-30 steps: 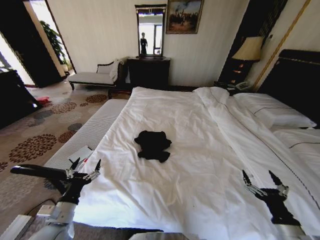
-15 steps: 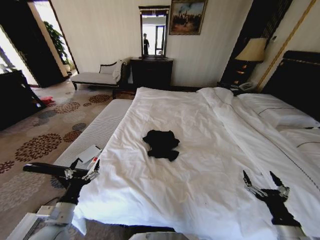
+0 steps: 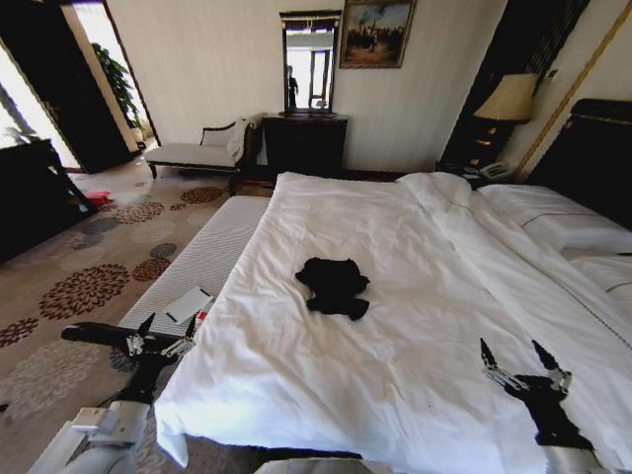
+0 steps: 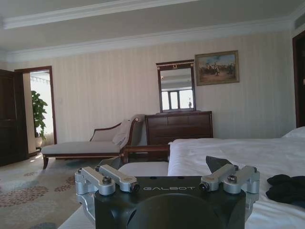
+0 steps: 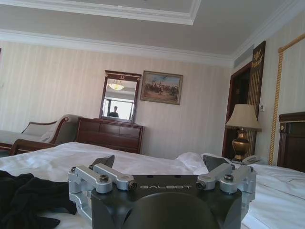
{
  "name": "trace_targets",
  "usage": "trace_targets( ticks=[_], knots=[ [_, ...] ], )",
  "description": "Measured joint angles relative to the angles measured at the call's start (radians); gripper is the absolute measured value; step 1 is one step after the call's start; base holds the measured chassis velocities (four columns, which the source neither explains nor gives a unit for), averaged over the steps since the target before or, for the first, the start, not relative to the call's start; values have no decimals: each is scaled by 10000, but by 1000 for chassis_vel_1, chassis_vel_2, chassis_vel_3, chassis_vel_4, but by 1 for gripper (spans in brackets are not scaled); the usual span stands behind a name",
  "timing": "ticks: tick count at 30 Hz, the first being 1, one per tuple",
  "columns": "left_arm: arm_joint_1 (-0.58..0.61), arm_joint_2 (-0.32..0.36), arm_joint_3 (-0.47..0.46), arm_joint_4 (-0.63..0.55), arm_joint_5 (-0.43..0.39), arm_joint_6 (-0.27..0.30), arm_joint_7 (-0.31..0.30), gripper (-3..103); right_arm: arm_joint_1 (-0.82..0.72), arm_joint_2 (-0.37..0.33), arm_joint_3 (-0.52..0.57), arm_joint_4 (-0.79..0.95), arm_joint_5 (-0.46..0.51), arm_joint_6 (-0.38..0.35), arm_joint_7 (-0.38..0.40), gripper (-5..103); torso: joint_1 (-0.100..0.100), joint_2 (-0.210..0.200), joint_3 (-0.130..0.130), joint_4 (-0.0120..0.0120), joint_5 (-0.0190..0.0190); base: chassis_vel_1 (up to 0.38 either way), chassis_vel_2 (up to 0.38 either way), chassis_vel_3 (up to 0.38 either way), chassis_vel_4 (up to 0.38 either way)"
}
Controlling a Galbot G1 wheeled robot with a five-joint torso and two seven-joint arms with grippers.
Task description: Fold the clothes on the bed.
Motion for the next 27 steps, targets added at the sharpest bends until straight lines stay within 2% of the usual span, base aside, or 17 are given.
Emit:
trace_targets(
  ticks=[15, 27],
  knots=[
    [-2, -53, 26, 50, 131, -5, -144, 100, 0, 43, -101, -52, -53, 208, -55, 100, -1, 1, -1, -1, -3, 77, 150, -87, -142],
    [-1, -59, 37, 1, 143, 29, -184, 100, 12, 101, -123, -60, -68, 325, -326, 100, -3, 1, -1, 0, 2, 0, 10, 0, -7]
  ],
)
